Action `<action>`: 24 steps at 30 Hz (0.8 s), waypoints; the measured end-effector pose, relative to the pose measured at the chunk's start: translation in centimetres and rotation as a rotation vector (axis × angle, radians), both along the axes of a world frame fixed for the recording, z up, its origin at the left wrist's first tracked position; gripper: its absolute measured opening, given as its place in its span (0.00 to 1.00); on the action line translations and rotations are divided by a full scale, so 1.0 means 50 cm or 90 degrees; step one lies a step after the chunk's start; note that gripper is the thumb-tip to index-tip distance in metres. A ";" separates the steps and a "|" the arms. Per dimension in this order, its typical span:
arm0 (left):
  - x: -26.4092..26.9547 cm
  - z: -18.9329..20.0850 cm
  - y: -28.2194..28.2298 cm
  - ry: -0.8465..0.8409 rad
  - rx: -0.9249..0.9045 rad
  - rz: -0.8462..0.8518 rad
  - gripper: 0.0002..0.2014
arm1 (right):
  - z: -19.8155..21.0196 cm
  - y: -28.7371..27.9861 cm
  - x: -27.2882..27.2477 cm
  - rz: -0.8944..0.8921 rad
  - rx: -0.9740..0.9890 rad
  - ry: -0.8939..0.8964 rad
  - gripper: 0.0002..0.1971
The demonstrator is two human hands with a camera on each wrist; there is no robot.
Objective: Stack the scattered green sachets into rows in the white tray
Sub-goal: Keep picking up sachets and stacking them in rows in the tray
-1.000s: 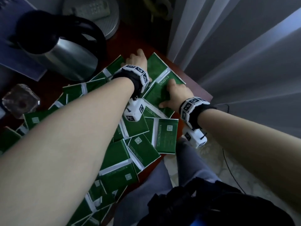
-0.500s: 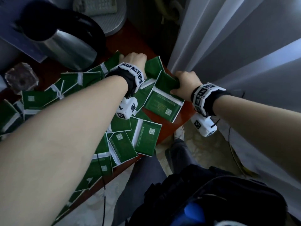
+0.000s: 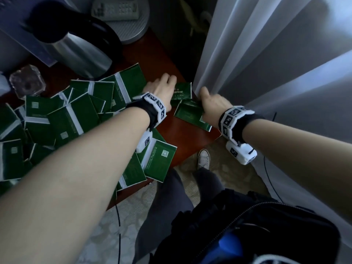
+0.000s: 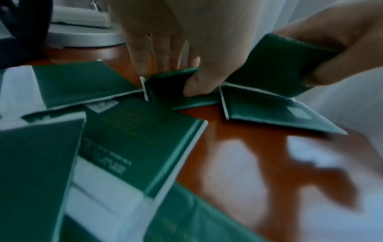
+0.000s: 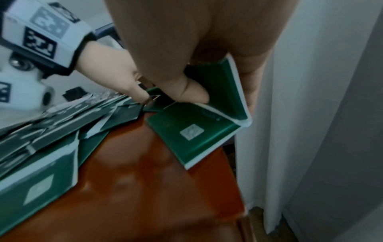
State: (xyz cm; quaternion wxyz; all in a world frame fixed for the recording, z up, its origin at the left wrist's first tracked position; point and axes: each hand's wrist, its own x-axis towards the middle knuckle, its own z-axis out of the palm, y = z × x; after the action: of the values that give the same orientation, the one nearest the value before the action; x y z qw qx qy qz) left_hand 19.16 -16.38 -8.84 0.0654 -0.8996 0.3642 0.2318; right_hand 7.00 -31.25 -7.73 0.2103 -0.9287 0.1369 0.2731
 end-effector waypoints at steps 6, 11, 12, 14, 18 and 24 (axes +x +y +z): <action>-0.047 -0.048 0.013 -0.028 0.062 -0.015 0.50 | -0.056 0.044 -0.065 0.077 -0.038 0.047 0.56; -0.045 -0.054 0.000 -0.096 0.098 -0.080 0.43 | -0.088 0.070 -0.075 0.062 -0.099 0.015 0.58; -0.044 -0.055 -0.001 -0.099 0.096 -0.086 0.41 | -0.090 0.072 -0.074 0.058 -0.103 0.016 0.58; -0.044 -0.060 -0.003 -0.102 0.086 -0.087 0.37 | -0.092 0.076 -0.071 0.054 -0.107 0.018 0.56; -0.051 -0.056 -0.013 -0.095 0.085 -0.080 0.35 | -0.098 0.083 -0.070 0.038 -0.124 -0.001 0.52; -0.042 -0.049 -0.010 -0.092 0.090 -0.106 0.33 | -0.102 0.079 -0.074 0.018 -0.108 -0.029 0.47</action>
State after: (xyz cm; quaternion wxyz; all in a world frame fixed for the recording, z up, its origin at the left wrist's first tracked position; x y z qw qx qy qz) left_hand 17.05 -16.88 -11.27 0.1736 -0.8738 0.4148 0.1853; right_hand 3.28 -27.33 -12.81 0.1302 -0.9510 0.1414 0.2421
